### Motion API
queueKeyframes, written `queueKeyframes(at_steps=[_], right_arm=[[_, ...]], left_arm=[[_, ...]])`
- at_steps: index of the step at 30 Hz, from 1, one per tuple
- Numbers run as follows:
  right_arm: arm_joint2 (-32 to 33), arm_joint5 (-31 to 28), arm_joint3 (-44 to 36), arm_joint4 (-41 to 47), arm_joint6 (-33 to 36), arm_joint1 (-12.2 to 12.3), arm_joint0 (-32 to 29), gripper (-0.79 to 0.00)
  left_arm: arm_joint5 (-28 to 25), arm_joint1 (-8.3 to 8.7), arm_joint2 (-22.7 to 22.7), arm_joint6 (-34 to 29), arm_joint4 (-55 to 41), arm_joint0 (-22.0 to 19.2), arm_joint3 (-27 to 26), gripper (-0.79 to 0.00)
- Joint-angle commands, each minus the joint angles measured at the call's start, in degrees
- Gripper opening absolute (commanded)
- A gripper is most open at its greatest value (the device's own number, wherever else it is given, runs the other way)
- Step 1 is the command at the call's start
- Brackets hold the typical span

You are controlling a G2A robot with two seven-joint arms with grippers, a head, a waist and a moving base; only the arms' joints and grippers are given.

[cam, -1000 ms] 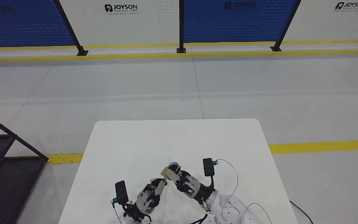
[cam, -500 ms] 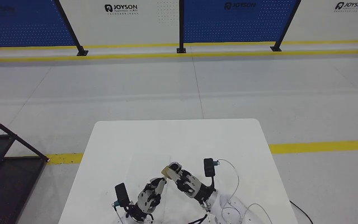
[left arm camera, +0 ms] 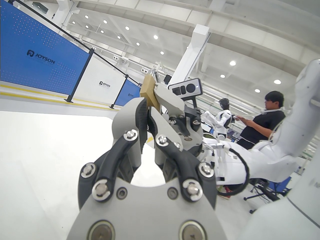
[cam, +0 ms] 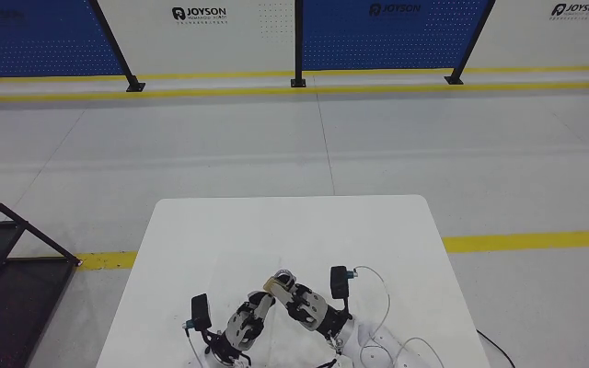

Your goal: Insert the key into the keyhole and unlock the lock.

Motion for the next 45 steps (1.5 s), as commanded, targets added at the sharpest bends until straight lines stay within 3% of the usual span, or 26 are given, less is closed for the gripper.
queueKeyframes(at_steps=[1,5,6,7,8,11,12,15,19,20,24,28,39,45], right_arm=[[0.00,-0.04,0.06,0.05,-0.21,0.00,0.00,-0.785],[0.05,-0.17,-0.02,0.35,-0.76,0.01,-0.06,-0.785],[0.07,-0.18,-0.06,0.41,-0.85,0.02,-0.10,-0.785],[0.08,-0.18,-0.09,0.42,-0.90,0.02,-0.13,-0.785],[0.08,-0.21,-0.12,0.46,-0.96,0.03,-0.16,-0.785],[0.13,-0.32,-0.11,0.62,-1.11,0.05,-0.17,-0.785],[0.18,-0.34,-0.08,0.70,-1.21,0.06,-0.16,-0.785],[0.28,-0.49,-0.04,0.84,-1.48,0.07,-0.13,-0.785],[0.62,-0.30,-0.12,0.73,-2.61,0.07,-0.18,-0.785],[0.67,-0.18,-0.13,0.55,-2.96,0.06,-0.24,-0.785],[0.61,-0.02,-0.07,0.32,-3.72,0.00,-0.25,-0.785],[0.50,0.00,0.08,0.21,-3.84,-0.04,-0.13,-0.785],[0.03,0.10,0.22,0.65,-3.09,-0.14,0.24,-0.785],[0.00,0.12,0.20,0.73,-2.90,-0.12,0.16,-0.785]], left_arm=[[0.67,0.02,-0.21,0.01,0.68,0.20,-0.23,-0.785],[0.41,-0.03,-0.21,0.20,1.04,0.28,-0.31,-0.760],[0.28,-0.04,-0.20,0.25,1.09,0.26,-0.26,-0.668],[0.13,-0.06,-0.15,0.23,1.12,0.26,-0.20,-0.520],[-0.10,-0.08,-0.11,0.14,1.05,0.23,-0.15,-0.456],[-0.31,-0.13,-0.11,-0.07,0.82,0.18,-0.05,-0.385],[-0.54,-0.16,-0.07,-0.11,0.55,0.22,-0.01,-0.292],[-1.89,-0.17,-0.11,-0.34,-0.35,0.26,0.18,-0.259],[-6.60,0.02,-0.22,-2.85,-4.30,0.69,0.00,-0.326],[-8.09,0.12,-0.28,-4.34,-5.96,0.84,-0.11,-0.397],[-15.29,0.60,-0.44,-11.56,-14.17,1.14,0.46,-0.409],[-15.29,1.30,0.76,-17.19,-21.59,0.57,-0.71,-0.499],[-15.29,3.20,1.43,-25.93,-31.72,-0.33,-3.12,-0.551],[-15.29,3.46,1.31,-26.57,-32.38,-0.32,-3.38,-0.696]])
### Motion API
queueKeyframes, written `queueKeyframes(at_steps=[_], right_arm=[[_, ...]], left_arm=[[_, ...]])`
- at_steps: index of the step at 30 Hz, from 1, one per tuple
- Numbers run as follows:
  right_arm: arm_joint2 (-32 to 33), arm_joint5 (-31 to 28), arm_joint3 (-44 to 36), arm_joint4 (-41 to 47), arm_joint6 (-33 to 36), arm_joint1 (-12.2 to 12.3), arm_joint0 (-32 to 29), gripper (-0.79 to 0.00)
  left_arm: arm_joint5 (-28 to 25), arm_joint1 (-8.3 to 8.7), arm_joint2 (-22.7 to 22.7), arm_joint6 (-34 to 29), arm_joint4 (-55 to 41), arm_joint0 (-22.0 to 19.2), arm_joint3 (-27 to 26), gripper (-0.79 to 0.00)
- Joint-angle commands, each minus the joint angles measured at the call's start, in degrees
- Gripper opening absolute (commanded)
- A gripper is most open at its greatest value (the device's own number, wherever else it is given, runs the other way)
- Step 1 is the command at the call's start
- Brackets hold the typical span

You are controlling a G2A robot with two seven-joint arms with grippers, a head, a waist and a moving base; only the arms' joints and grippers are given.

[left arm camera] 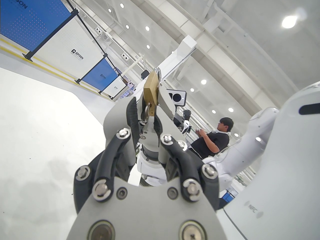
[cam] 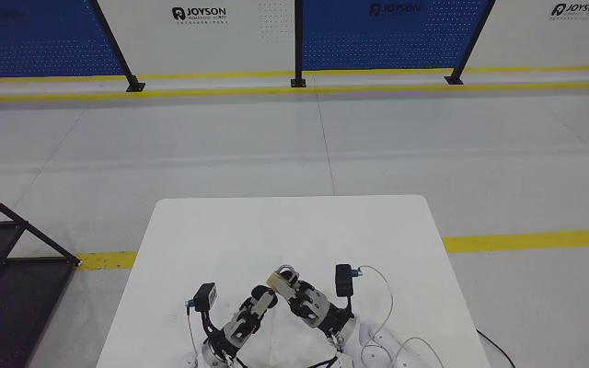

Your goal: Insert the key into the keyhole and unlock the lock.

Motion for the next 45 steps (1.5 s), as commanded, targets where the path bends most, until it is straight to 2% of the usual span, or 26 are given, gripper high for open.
queueKeyframes(at_steps=[1,7,8,12,13,14,20,30,31,32,40,45], right_arm=[[0.03,0.02,-0.02,0.06,0.05,0.01,-0.01,-0.785],[0.06,-0.01,-0.04,0.07,0.22,0.04,-0.01,-0.785],[0.06,0.00,-0.05,0.08,0.24,0.04,0.00,-0.785],[0.03,0.38,-0.05,0.06,0.82,0.06,0.02,-0.785],[0.00,0.47,-0.10,0.04,1.13,0.07,0.02,-0.770],[0.01,0.51,-0.17,0.09,1.29,0.09,-0.01,-0.671],[0.26,0.36,-0.52,-0.02,1.39,0.23,-0.38,-0.733],[0.88,0.67,-0.95,-0.14,2.13,0.53,-1.00,-0.671],[0.92,0.76,-1.02,-0.19,2.26,0.55,-1.03,-0.680],[0.96,0.91,-1.05,-0.20,2.38,0.57,-1.08,-0.785],[0.72,2.29,-1.24,-0.49,3.61,0.61,-0.98,-0.785],[0.74,2.57,-1.34,-0.67,3.57,0.66,-1.04,-0.785]], left_arm=[[0.00,0.03,-0.01,0.01,0.04,0.01,-0.09,-0.699],[0.00,0.14,0.08,-0.15,0.12,0.00,-0.23,-0.727],[0.00,0.16,0.08,-0.17,0.08,0.00,-0.26,-0.779],[0.00,0.22,-0.01,-0.06,0.23,0.02,-0.31,-0.785],[0.00,0.23,-0.13,0.08,0.45,0.02,-0.30,-0.785],[0.00,0.22,-0.14,0.21,0.62,0.08,-0.27,-0.785],[0.00,0.12,-0.19,0.85,1.08,0.02,0.21,-0.785],[0.00,-0.03,-0.47,1.70,1.86,0.01,0.62,-0.785],[0.00,-0.04,-0.49,1.74,1.92,0.03,0.62,-0.785],[0.00,-0.05,-0.53,1.76,2.04,0.03,0.64,-0.785],[0.43,-0.63,-2.19,4.74,7.34,0.57,1.30,-0.785],[3.91,-1.23,-3.45,8.75,13.25,0.98,0.83,-0.785]])
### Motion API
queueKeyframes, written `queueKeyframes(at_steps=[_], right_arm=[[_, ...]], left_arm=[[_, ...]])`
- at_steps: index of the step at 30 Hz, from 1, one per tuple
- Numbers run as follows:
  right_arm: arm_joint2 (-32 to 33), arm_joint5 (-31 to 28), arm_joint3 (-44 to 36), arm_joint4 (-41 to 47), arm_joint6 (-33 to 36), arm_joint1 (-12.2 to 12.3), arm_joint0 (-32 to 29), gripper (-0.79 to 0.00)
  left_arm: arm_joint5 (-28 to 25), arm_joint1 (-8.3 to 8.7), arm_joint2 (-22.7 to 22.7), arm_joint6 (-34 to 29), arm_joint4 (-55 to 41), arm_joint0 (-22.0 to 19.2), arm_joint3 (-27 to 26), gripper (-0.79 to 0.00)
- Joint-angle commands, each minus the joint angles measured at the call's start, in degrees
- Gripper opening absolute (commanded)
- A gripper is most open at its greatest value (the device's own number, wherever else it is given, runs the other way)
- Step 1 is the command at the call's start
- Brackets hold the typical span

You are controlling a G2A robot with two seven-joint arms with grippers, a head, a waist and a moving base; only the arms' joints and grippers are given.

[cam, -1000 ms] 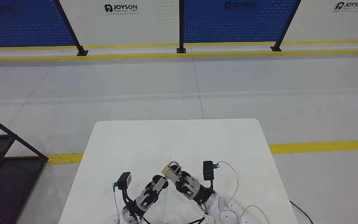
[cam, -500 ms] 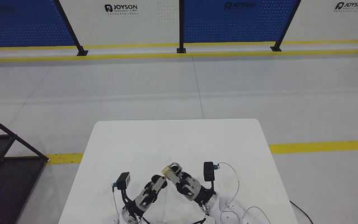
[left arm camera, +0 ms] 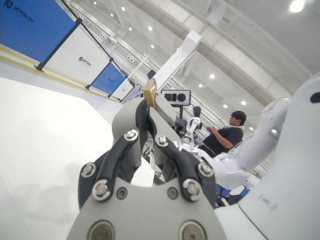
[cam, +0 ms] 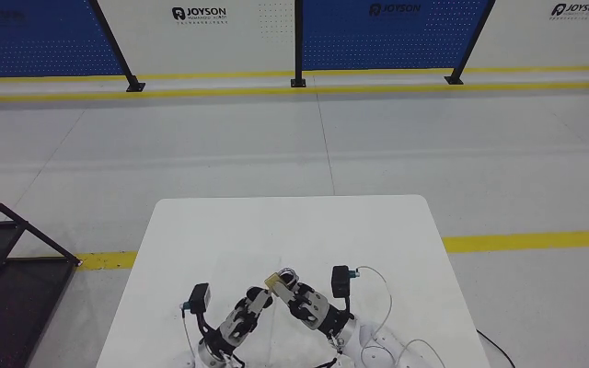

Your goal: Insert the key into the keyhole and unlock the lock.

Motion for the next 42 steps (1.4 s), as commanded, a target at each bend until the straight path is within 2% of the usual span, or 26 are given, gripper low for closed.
queueKeyframes(at_steps=[1,15,23,34,38,42], right_arm=[[0.04,0.03,-0.05,-0.06,-0.06,0.03,-0.06,-0.785],[0.03,0.72,-0.43,-0.03,0.03,0.15,-0.31,-0.785],[-0.11,0.92,-0.47,0.07,0.20,0.19,-0.30,-0.785],[-0.31,0.96,-0.12,0.11,0.28,0.22,-0.05,-0.785],[-0.37,0.94,0.00,0.15,0.24,0.22,0.04,-0.785],[-0.41,0.82,0.05,0.16,0.17,0.24,0.03,-0.785]], left_arm=[[1.94,-0.24,-0.33,2.15,3.40,0.31,-0.19,-0.785],[15.51,-1.95,0.53,19.66,23.68,-0.21,2.25,-0.785],[30.40,-2.79,1.69,29.84,35.38,-1.46,4.81,-0.785],[49.52,-4.33,3.25,35.91,42.43,-4.19,9.19,-0.785],[53.02,-4.82,3.81,37.13,43.15,-4.81,10.16,-0.785],[59.77,-5.06,3.28,37.80,45.78,-5.16,10.84,-0.785]])
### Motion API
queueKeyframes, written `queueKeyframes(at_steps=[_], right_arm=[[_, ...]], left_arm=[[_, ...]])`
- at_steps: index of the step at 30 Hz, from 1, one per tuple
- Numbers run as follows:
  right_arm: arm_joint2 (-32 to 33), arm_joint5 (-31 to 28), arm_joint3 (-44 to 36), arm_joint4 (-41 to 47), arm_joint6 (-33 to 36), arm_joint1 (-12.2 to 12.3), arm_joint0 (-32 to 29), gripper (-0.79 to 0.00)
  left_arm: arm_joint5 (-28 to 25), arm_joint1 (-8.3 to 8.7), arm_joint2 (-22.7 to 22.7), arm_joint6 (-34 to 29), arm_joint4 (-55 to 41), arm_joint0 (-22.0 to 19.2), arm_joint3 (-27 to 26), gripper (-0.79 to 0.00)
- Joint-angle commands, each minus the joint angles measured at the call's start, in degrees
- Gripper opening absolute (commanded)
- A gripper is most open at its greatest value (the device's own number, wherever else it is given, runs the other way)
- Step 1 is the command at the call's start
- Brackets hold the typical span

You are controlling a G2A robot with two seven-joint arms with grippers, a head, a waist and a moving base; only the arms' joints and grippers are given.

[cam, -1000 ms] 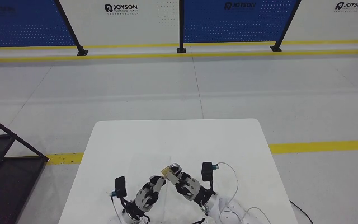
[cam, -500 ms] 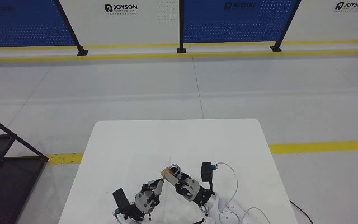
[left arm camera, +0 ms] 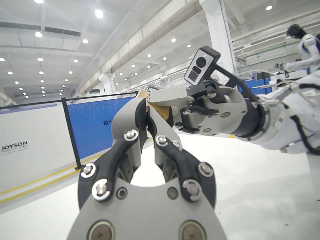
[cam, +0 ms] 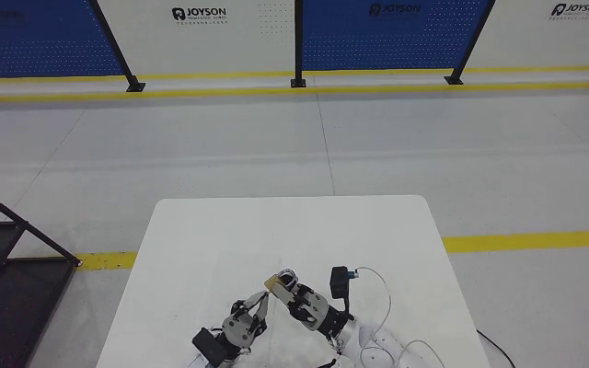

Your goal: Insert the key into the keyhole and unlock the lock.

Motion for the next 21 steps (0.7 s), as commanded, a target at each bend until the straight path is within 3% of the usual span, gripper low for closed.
queueKeyframes(at_steps=[1,11,21], right_arm=[[0.00,-0.12,0.01,0.09,-0.10,0.01,-0.03,-0.785],[0.01,-0.39,0.01,0.05,-0.22,0.09,-0.01,-0.785],[0.19,-0.30,-0.19,0.26,-0.38,0.17,-0.06,-0.785]], left_arm=[[2.51,-0.09,0.01,-0.06,1.01,0.10,0.08,-0.785],[6.81,-0.25,-0.95,-0.15,3.45,0.01,0.45,-0.785],[7.82,-0.53,-1.04,1.59,4.78,-0.44,0.96,-0.785]])
